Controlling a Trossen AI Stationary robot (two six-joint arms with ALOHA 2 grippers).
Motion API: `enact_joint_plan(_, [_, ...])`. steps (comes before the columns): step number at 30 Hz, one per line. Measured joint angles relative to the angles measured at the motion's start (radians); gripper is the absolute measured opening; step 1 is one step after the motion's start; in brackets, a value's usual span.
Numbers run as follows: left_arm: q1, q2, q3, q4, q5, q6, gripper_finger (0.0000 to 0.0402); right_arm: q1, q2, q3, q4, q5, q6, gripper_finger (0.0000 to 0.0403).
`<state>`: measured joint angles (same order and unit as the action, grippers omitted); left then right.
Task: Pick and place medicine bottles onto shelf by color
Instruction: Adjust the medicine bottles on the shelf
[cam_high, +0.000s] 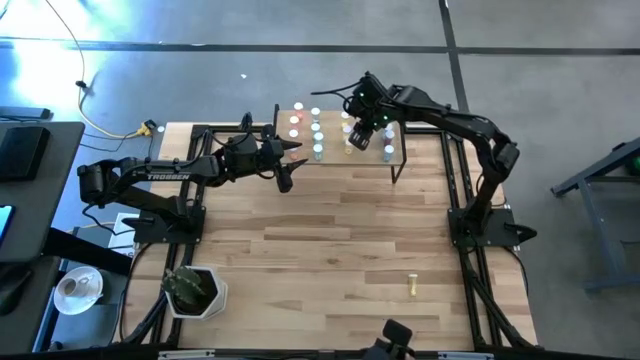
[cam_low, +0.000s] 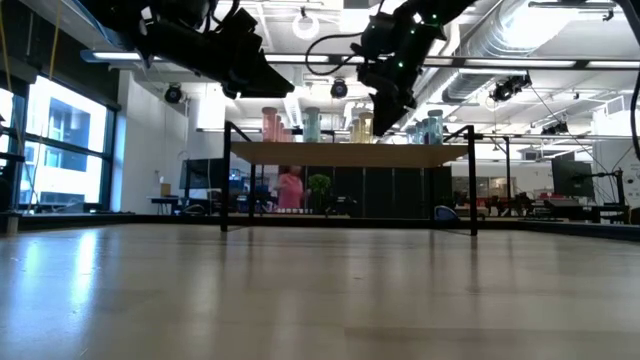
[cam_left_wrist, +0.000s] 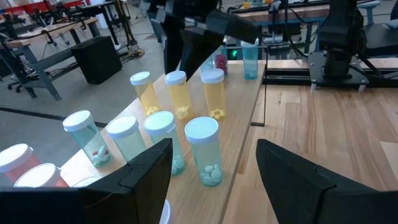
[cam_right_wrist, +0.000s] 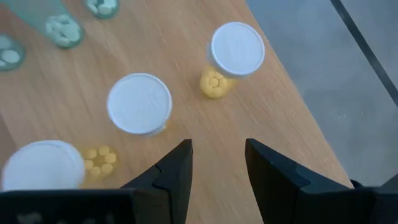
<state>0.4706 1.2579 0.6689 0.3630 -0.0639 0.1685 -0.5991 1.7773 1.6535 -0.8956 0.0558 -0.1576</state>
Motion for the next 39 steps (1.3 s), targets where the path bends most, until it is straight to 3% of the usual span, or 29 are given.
enact_joint_plan(21, [0.000, 0.000, 0.000, 0.000, 0.000, 0.000, 0.0223, 0.065, -0.147, 0.000, 0.005, 0.022, -0.008, 0.0140])
enact_joint_plan(39, [-0.003, -0.006, 0.000, -0.001, -0.004, 0.000, 0.0223, 0.190, -0.156, 0.000, -0.182, -0.021, -0.034, 0.0139])
